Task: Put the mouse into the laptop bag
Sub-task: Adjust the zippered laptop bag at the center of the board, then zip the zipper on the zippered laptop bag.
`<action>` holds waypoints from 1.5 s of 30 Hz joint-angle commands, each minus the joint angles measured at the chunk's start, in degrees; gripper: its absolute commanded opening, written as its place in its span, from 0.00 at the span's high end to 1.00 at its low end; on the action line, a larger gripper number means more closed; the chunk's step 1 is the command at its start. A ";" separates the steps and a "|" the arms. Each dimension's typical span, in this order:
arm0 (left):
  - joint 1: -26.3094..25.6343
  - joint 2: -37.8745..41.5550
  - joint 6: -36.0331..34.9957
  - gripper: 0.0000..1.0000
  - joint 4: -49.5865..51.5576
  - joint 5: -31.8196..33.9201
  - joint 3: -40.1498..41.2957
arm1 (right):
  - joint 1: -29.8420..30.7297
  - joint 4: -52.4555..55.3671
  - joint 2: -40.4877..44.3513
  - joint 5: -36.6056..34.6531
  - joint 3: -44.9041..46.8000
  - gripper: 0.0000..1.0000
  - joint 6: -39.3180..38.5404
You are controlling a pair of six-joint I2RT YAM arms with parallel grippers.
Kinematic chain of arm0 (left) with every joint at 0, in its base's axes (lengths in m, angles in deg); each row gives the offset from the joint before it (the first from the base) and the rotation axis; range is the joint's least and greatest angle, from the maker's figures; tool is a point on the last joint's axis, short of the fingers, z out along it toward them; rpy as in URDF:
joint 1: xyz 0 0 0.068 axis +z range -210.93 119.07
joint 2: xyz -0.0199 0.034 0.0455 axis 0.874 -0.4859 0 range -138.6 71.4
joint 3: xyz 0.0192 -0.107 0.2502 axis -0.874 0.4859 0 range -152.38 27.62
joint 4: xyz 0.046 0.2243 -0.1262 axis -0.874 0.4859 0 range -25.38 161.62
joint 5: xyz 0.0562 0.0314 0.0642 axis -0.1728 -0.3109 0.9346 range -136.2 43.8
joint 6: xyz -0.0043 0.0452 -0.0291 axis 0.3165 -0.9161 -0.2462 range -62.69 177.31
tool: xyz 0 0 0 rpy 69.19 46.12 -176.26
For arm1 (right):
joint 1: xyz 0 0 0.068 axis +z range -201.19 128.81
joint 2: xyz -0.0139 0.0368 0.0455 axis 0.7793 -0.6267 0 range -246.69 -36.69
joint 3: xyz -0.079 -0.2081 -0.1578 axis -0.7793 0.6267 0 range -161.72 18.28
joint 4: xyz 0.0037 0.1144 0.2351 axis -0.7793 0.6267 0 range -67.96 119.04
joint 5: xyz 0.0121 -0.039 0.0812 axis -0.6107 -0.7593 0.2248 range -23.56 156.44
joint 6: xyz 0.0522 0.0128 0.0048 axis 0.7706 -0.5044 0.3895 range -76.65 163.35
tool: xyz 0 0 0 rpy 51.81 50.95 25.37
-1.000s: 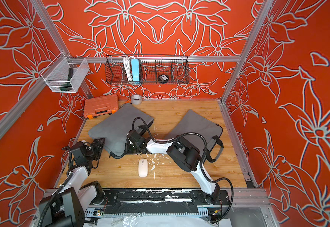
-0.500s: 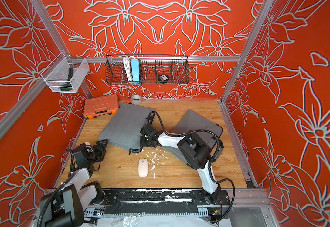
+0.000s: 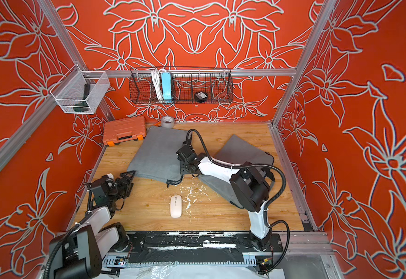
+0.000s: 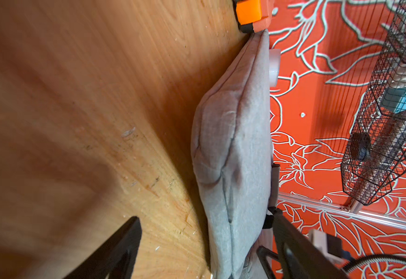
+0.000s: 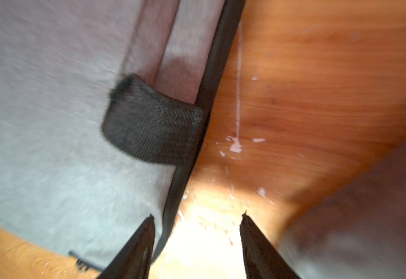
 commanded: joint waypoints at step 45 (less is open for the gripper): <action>4.61 4.37 -5.04 0.15 11.55 2.58 -6.81 | 21.85 42.59 -42.70 -28.36 -46.41 0.71 32.82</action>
